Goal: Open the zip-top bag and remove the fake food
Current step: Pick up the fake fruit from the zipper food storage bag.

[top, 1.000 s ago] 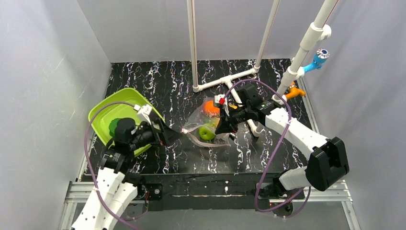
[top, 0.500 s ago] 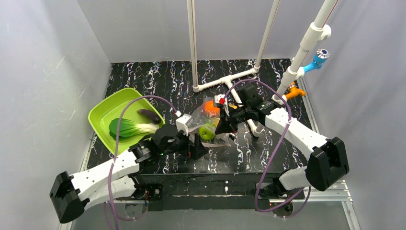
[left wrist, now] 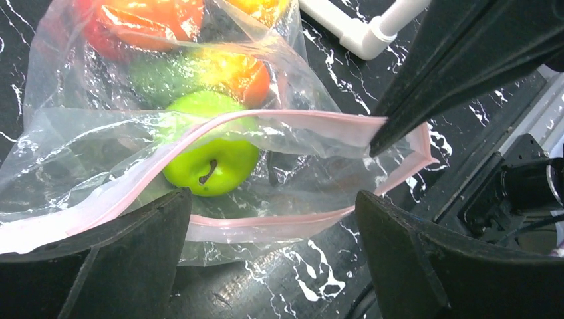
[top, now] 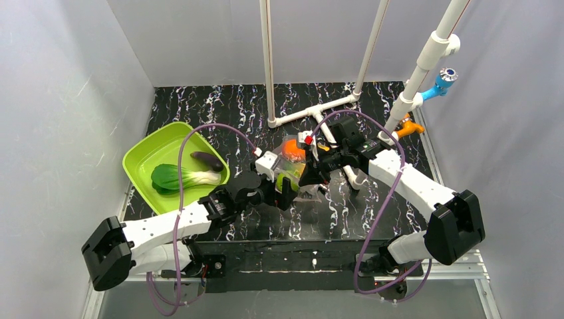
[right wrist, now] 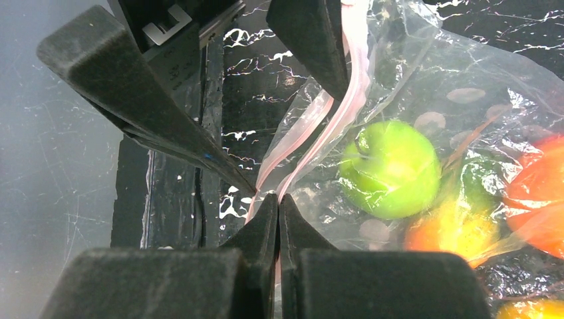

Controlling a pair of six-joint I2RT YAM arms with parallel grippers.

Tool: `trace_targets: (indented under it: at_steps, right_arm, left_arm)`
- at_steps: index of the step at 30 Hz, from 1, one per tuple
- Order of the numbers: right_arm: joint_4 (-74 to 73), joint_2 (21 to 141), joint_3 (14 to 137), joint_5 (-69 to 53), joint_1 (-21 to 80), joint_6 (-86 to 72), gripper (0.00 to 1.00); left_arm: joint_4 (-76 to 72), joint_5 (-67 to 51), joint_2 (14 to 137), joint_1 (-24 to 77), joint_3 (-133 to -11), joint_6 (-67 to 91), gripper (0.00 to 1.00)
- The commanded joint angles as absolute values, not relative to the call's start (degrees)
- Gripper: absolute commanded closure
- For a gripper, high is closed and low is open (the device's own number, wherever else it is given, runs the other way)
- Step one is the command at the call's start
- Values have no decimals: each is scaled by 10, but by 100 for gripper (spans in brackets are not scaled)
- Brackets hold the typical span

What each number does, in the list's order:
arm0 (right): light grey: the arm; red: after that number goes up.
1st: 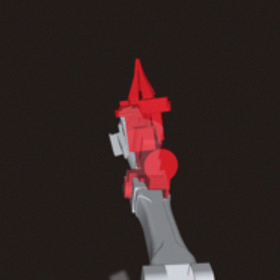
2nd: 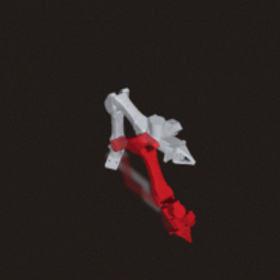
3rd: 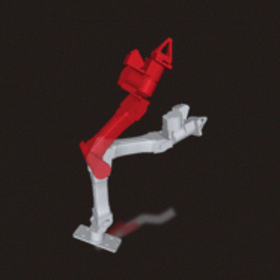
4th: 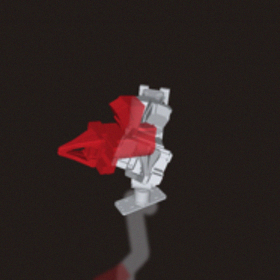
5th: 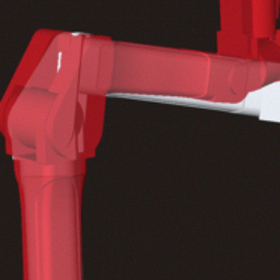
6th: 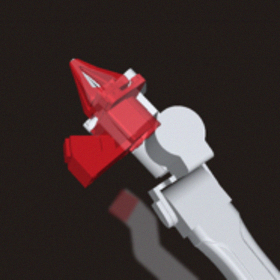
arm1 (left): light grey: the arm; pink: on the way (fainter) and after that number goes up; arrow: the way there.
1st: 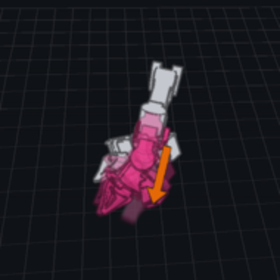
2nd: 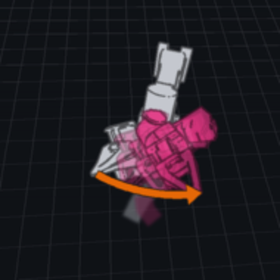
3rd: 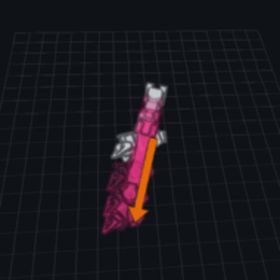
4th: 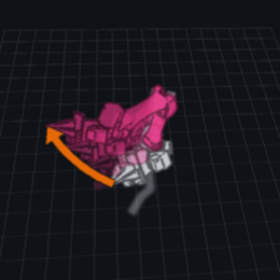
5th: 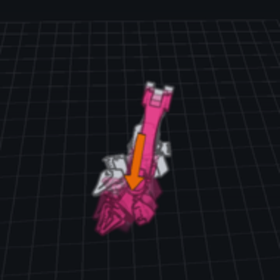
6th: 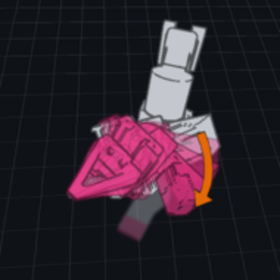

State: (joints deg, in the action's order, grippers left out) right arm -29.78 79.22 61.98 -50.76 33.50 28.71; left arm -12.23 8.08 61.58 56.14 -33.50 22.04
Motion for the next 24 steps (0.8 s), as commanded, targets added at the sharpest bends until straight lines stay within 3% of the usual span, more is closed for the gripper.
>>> trace_targets:
  at_steps: [1, 11, 18, 24]
  right_arm:
    - [-282, 788, 612, -524, 336, 287, 99]
    - [-273, 793, 609, -516, 336, 281, 99]
    - [-273, 797, 609, -517, 336, 279, 99]
    - [-264, 800, 607, -513, 336, 272, 99]
  left_arm:
    - [-173, 123, 627, 564, -340, 200, 9]
    - [-206, 156, 661, 565, -321, 208, 23]
    - [-234, 194, 703, 564, -323, 180, 21]
    - [-283, 194, 768, 564, -332, 155, 12]
